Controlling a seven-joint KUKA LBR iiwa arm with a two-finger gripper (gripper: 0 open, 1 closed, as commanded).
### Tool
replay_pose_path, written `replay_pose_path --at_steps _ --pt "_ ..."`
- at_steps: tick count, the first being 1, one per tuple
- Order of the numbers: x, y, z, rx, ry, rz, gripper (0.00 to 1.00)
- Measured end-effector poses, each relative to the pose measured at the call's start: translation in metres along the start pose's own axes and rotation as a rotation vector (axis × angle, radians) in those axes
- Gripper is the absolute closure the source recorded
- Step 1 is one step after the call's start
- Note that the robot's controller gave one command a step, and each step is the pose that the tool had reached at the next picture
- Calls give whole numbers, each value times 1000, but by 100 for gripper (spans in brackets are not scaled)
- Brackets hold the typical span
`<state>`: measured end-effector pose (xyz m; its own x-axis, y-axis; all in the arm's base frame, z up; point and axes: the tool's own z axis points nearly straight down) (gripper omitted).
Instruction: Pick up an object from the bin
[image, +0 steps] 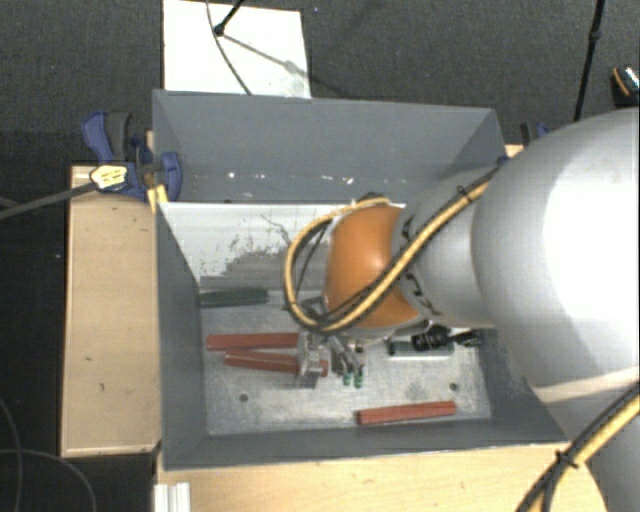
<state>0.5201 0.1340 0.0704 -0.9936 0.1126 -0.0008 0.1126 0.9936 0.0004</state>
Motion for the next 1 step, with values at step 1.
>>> replay_pose_path --at_steps 1 --pt "5 -40 -138 -1 -9 -72 100"
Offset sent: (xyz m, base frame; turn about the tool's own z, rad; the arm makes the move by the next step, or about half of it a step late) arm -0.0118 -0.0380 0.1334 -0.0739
